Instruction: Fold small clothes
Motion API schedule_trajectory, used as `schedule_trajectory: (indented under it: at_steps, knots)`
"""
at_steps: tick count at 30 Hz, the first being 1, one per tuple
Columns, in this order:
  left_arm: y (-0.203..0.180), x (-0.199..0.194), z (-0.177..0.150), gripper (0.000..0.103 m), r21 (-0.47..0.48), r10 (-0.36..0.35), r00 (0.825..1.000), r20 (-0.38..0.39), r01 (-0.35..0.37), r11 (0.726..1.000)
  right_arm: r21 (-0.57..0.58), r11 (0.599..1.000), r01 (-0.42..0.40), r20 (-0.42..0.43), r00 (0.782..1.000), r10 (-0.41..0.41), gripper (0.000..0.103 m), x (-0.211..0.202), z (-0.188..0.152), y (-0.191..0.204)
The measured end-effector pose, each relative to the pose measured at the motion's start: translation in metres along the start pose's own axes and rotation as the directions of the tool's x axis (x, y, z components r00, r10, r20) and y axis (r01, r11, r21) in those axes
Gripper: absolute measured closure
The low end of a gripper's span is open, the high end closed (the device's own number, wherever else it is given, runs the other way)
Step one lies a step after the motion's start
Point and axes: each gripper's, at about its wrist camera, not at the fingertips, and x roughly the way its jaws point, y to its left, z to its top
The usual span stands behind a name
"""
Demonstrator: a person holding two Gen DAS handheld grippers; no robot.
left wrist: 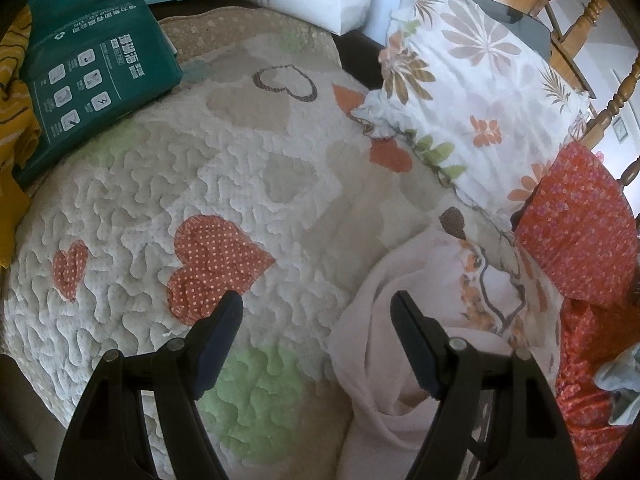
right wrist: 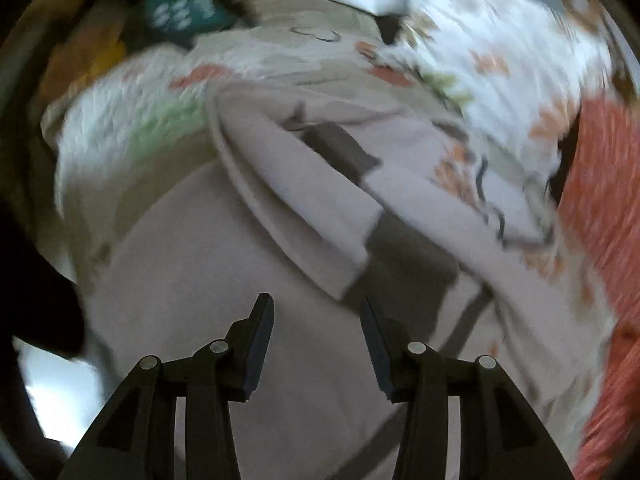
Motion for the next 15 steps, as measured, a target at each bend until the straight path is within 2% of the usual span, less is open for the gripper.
schedule_trajectory:
  at_steps: [1, 2, 3, 5, 7, 8, 9, 10, 11, 12, 15]
  knots:
    - [0.0, 0.0, 0.0, 0.028, -0.002, -0.001, 1.0, 0.0, 0.001, 1.0, 0.006, 1.0, 0.016, -0.002, 1.0, -0.016, 0.056, 0.008, 0.001, 0.002]
    - [0.001, -0.001, 0.0, 0.028, -0.004, -0.003, 1.0, -0.001, 0.003, 1.0, 0.034, 0.999, 0.007, -0.004, 1.0, -0.007, 0.074, 0.014, 0.003, 0.0]
    - [0.001, -0.001, 0.0, 0.028, -0.004, -0.003, 1.0, -0.001, 0.003, 1.0, 0.08, 0.996, -0.027, -0.019, 0.999, 0.029, 0.097, 0.02, 0.006, -0.008]
    - [0.003, -0.003, 0.001, 0.028, -0.007, -0.003, 1.0, 0.005, 0.003, 1.0, 0.18, 0.98, -0.088, -0.021, 0.995, 0.094, 0.097, 0.016, 0.011, -0.017]
    - [0.007, -0.006, 0.002, 0.028, -0.015, -0.006, 1.0, 0.009, 0.007, 1.0, 0.292, 0.933, -0.209, 0.008, 0.976, 0.216, 0.098, 0.002, 0.014, -0.031]
    - [0.009, -0.007, 0.003, 0.028, -0.023, -0.01, 1.0, 0.01, 0.01, 1.0, 0.366, 0.877, -0.311, 0.047, 0.947, 0.316, 0.098, -0.012, 0.016, -0.042]
    - [0.011, -0.008, 0.003, 0.028, -0.03, -0.014, 1.0, 0.011, 0.014, 0.999, 0.409, 0.831, -0.377, 0.084, 0.922, 0.377, 0.098, -0.023, 0.019, -0.049]
    - [0.012, -0.009, 0.003, 0.028, -0.037, -0.018, 1.0, 0.012, 0.018, 0.999, 0.453, 0.768, -0.453, 0.136, 0.886, 0.443, 0.098, -0.036, 0.023, -0.057]
    - [0.013, -0.01, 0.003, 0.028, -0.044, -0.022, 1.0, 0.011, 0.023, 0.999, 0.49, 0.685, -0.538, 0.217, 0.837, 0.502, 0.099, -0.055, 0.027, -0.073]
    - [0.013, -0.01, 0.003, 0.028, -0.048, -0.026, 1.0, 0.01, 0.026, 0.998, 0.501, 0.644, -0.578, 0.271, 0.811, 0.518, 0.099, -0.071, 0.029, -0.082]
    - [0.013, -0.008, 0.0, 0.028, -0.057, -0.041, 0.999, -0.005, 0.041, 0.998, 0.526, 0.547, -0.651, 0.415, 0.759, 0.503, 0.099, -0.111, 0.028, -0.124]
